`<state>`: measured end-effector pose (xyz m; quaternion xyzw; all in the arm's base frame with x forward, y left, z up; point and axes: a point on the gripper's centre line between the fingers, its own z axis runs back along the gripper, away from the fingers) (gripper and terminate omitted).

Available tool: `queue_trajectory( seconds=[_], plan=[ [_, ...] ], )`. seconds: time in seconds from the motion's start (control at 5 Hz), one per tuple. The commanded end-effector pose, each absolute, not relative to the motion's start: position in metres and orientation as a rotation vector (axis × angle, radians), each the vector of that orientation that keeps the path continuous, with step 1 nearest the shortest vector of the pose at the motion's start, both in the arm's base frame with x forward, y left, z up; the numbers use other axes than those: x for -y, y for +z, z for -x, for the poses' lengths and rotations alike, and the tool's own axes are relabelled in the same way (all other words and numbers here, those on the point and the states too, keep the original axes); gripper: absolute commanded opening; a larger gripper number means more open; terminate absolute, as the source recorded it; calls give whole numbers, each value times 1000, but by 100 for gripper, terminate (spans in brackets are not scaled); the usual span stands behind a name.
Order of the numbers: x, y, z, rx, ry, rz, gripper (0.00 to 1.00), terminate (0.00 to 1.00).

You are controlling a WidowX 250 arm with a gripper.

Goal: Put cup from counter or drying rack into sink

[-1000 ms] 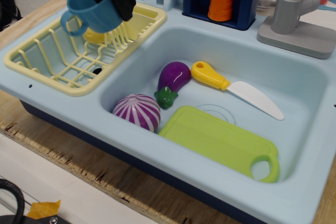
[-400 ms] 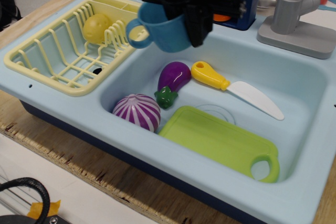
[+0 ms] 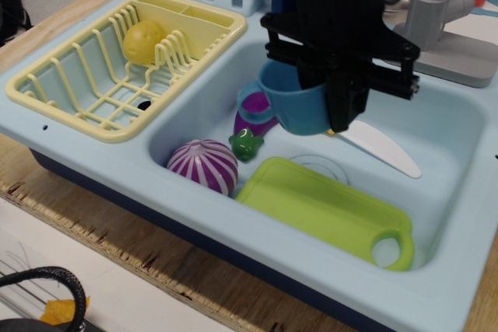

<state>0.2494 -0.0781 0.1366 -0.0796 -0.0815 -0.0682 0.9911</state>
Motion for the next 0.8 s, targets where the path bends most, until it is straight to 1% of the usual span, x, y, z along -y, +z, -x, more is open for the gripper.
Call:
queue_trajectory(
  seconds=[0.0,0.2,0.4,0.6],
  plan=[
    [80,128,-248,127,-124,179,100,0],
    [78,123,-249,101,-125,202,100,0],
    [78,123,-249,101,-125,202,100,0],
    [78,123,-249,101,-125,202,100,100]
  ],
)
